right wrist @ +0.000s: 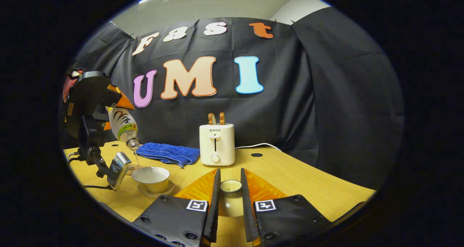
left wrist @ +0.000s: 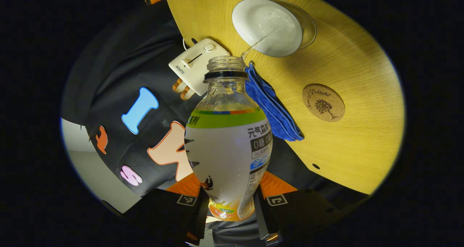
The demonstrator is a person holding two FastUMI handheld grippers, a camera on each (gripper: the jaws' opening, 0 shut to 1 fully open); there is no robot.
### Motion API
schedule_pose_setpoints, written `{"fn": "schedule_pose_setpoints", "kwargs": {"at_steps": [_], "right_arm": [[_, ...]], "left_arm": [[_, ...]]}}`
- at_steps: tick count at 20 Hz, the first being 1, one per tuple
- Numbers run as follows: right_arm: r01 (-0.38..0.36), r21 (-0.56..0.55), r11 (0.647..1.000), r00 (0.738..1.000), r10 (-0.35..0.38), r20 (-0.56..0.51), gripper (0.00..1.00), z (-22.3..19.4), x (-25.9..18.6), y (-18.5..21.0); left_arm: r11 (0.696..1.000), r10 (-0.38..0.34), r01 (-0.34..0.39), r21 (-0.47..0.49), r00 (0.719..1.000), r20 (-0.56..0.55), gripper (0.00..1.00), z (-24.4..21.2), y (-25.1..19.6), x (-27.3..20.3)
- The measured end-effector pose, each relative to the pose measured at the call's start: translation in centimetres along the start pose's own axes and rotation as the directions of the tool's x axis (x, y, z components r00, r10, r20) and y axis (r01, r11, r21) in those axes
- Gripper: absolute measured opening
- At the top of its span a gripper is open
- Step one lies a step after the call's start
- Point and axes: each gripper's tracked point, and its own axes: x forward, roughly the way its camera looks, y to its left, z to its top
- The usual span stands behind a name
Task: Open the teacup lid with one hand, grasp the water bottle and pour water into the teacup with the other hand; after pouring, place the water bottle on the coaster and then close the teacup lid.
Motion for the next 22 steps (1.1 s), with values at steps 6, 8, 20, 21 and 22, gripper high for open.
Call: {"fn": "schedule_pose_setpoints", "kwargs": {"at_steps": [6, 8, 20, 21, 22], "right_arm": [[-0.001, 0.0, 1.0, 1.0, 0.001, 0.0, 0.31, 0.0, 0.0, 0.0], [-0.001, 0.0, 1.0, 1.0, 0.001, 0.0, 0.31, 0.0, 0.0, 0.0], [0.003, 0.0, 1.0, 1.0, -0.003, -0.001, 0.32, 0.0, 0.0, -0.1], [0.004, 0.0, 1.0, 1.0, -0.004, -0.002, 0.31, 0.0, 0.0, -0.1], [0.004, -0.001, 1.0, 1.0, -0.004, -0.002, 0.34, 0.0, 0.0, -0.1]], "left_arm": [[0.927, -0.067, 0.094, -0.364, 0.994, 0.087, 0.55, 0.9, -3.9, 0.1], [0.872, -0.066, 0.11, -0.478, 0.992, 0.109, 0.54, 0.8, -5.0, 0.1], [-0.048, -0.005, 0.138, -0.989, 0.99, 0.138, 0.53, 0.5, -9.5, 1.7], [-0.117, 0.004, 0.144, -0.983, 0.989, 0.145, 0.53, 0.7, -9.5, 2.0], [-0.194, 0.017, 0.156, -0.969, 0.988, 0.156, 0.53, 1.2, -9.4, 2.3]]}}
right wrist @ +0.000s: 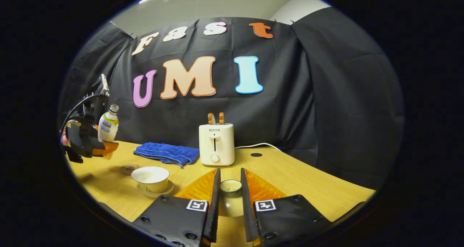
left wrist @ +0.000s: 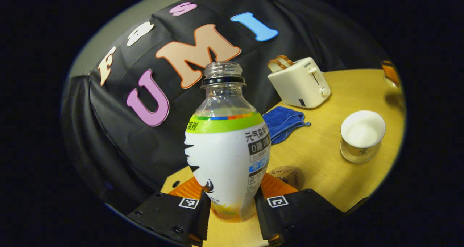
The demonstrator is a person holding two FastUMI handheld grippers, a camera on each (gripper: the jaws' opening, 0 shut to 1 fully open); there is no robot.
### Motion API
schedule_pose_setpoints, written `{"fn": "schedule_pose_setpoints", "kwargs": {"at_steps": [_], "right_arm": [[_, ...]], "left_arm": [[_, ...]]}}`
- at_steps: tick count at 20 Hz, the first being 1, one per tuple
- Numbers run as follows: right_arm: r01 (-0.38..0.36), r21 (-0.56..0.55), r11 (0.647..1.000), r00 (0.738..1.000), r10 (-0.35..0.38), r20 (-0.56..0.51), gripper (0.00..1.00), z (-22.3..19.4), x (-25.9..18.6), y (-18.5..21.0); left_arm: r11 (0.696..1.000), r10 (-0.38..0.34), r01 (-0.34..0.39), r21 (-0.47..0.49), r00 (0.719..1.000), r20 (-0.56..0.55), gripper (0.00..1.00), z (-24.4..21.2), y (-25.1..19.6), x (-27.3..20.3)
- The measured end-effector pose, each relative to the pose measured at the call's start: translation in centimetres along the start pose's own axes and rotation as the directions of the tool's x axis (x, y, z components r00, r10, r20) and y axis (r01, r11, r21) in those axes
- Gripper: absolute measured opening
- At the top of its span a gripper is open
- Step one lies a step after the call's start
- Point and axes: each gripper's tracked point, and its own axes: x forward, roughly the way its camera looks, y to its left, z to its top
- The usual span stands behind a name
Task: Open the teacup lid with one hand, grasp the water bottle and pour water into the teacup with the other hand; after pouring, place the water bottle on the coaster and then close the teacup lid.
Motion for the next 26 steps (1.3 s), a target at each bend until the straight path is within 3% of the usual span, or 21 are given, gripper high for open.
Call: {"fn": "schedule_pose_setpoints", "kwargs": {"at_steps": [2, 4, 7, 12, 17, 26], "right_arm": [[0.001, 0.0, 1.0, 1.0, -0.001, 0.0, 0.35, 0.0, 0.0, 0.0], [0.001, 0.0, 1.0, 1.0, -0.001, 0.0, 0.35, 0.0, 0.0, 0.0], [0.001, 0.0, 1.0, 1.0, -0.001, 0.001, 0.35, 0.0, 0.0, 0.0], [0.001, 0.0, 1.0, 1.0, -0.001, 0.001, 0.35, 0.0, 0.0, 0.0], [0.001, 0.001, 1.0, 1.0, -0.001, 0.0, 0.34, 0.0, 0.0, 0.0], [0.008, 0.001, 1.0, 1.0, -0.008, 0.001, 0.35, 0.0, 0.0, -0.1]], "left_arm": [[0.987, -0.007, 0.011, -0.16, 1.0, 0.026, 0.53, 0.1, -0.8, 0.6], [0.953, -0.01, 0.023, -0.303, 0.999, 0.043, 0.53, 0.1, -1.4, 1.1], [0.906, 0.015, 0.022, -0.423, 0.996, 0.083, 0.53, 0.8, -1.6, 2.0], [0.877, -0.004, 0.048, -0.478, 0.996, 0.093, 0.53, 1.2, -2.8, 3.4], [0.872, -0.006, 0.044, -0.487, 0.997, 0.08, 0.54, 0.9, -3.0, 3.8], [0.877, -0.006, 0.035, -0.479, 0.998, 0.062, 0.67, 0.6, -3.3, 3.9]]}}
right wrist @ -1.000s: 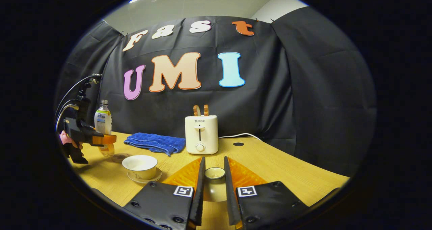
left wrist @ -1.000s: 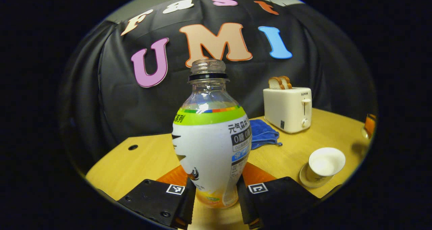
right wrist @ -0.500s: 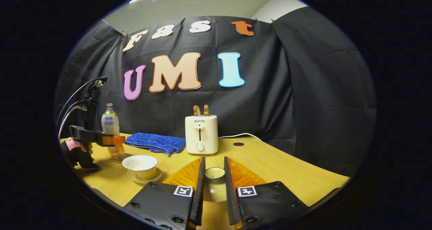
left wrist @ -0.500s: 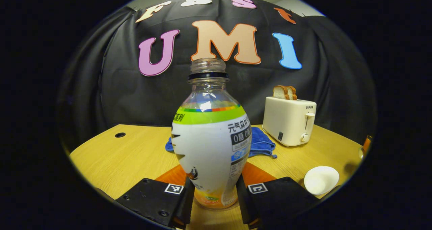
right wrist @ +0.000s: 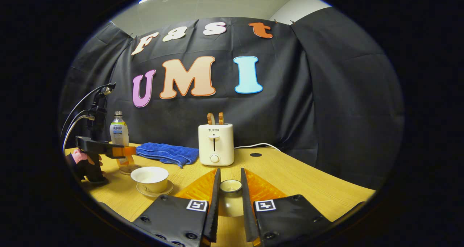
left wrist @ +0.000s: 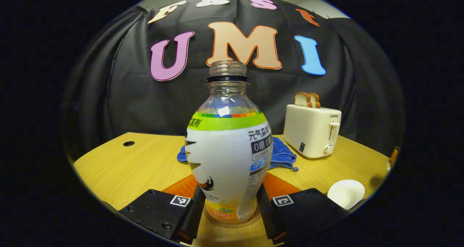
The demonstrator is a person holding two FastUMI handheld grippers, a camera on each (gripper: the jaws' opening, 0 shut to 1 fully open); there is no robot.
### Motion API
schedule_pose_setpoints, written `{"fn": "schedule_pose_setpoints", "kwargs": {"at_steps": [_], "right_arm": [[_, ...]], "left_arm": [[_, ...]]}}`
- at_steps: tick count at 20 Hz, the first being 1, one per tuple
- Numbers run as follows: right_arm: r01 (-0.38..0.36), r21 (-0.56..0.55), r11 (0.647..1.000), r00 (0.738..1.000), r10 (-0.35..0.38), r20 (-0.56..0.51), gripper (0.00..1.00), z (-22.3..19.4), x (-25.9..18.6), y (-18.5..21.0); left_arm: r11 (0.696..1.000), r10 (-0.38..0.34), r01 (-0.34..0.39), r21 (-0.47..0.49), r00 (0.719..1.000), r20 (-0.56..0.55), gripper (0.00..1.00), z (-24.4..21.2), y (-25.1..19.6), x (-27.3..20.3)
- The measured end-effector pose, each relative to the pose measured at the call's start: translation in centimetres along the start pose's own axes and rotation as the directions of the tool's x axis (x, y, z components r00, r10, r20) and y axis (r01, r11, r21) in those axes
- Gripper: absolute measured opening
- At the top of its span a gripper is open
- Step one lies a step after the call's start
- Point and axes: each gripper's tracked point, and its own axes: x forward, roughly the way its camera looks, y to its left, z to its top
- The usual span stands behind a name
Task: Open the teacup lid with one hand, grasp the water bottle and pour water into the teacup with the other hand; after pouring, place the water bottle on the coaster and then close the teacup lid.
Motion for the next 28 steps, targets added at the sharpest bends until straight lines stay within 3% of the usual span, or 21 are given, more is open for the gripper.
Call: {"fn": "schedule_pose_setpoints", "kwargs": {"at_steps": [7, 17, 24, 28], "right_arm": [[-0.001, 0.0, 1.0, 1.0, 0.001, 0.001, 0.35, 0.1, 0.0, 0.0], [-0.003, -0.001, 1.0, 1.0, 0.003, 0.0, 0.33, 0.0, 0.0, 0.1], [0.003, -0.001, 1.0, 1.0, -0.003, 0.005, 0.33, 0.1, 0.0, 0.2], [-0.053, 0.0, 0.999, 0.999, 0.053, 0.001, 0.31, 0.0, 0.4, 2.5]], "left_arm": [[1.0, 0.008, -0.008, 0.018, 1.0, 0.018, 0.96, 0.2, 0.0, -0.7], [0.999, 0.006, -0.008, 0.038, 0.999, 0.053, 0.96, 0.0, 0.0, -4.0], [0.999, 0.023, -0.03, 0.033, 0.979, 0.201, 0.96, 1.3, 3.1, -9.1], [0.996, 0.073, -0.08, 0.029, 0.978, 0.194, 0.95, 0.7, 5.7, -11.2]]}}
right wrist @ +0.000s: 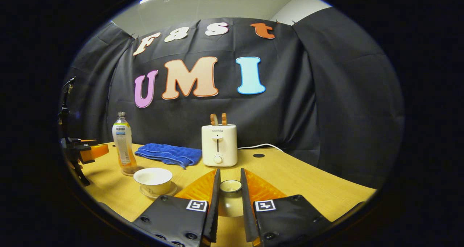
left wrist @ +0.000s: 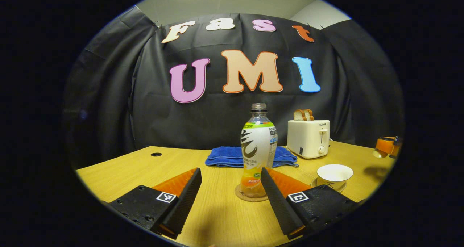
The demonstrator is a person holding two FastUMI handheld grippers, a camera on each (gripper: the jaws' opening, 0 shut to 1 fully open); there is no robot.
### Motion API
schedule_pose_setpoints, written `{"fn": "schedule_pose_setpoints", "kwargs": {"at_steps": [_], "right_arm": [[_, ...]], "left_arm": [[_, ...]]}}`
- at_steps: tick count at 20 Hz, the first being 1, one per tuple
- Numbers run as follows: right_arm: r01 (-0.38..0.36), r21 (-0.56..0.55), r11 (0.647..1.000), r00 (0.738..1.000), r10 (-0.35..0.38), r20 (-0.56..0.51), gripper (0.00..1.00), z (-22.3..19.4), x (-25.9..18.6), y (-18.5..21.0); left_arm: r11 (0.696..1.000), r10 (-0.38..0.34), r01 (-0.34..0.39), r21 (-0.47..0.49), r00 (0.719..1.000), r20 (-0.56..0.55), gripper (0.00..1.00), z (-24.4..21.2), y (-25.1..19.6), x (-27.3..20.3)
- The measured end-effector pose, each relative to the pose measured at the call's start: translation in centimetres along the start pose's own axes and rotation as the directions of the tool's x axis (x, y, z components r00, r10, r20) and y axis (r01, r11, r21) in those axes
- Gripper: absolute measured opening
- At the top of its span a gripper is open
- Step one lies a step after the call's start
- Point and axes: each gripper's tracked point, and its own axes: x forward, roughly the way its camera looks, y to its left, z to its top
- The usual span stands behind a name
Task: Open the teacup lid with one hand, grasp the water bottle and pour water into the teacup with the other hand; after pouring, place the water bottle on the coaster and then close the teacup lid.
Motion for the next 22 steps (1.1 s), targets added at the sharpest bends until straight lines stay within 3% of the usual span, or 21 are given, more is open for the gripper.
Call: {"fn": "schedule_pose_setpoints", "kwargs": {"at_steps": [5, 9, 17, 22], "right_arm": [[-0.108, 0.004, 0.994, 0.994, 0.108, -0.005, 0.31, -0.2, 1.5, 4.4], [-0.214, 0.01, 0.977, 0.977, 0.214, -0.009, 0.33, -0.3, 2.5, 8.5], [-0.373, 0.02, 0.928, 0.928, 0.373, -0.019, 0.33, -0.7, 4.4, 14.8], [-0.411, 0.024, 0.911, 0.909, 0.411, -0.061, 0.33, -1.4, 5.4, 16.1]], "left_arm": [[0.991, 0.134, -0.134, 0.005, 0.991, -0.002, 0.95, 0.1, 4.6, -2.2], [0.96, 0.279, -0.279, 0.008, 0.96, -0.003, 0.95, 0.0, 7.9, -4.0], [0.957, 0.289, -0.289, 0.008, 0.957, -0.007, 0.95, 0.0, 7.9, -4.2], [0.957, 0.289, -0.289, 0.007, 0.957, -0.006, 0.95, -0.1, 7.8, -4.1]]}}
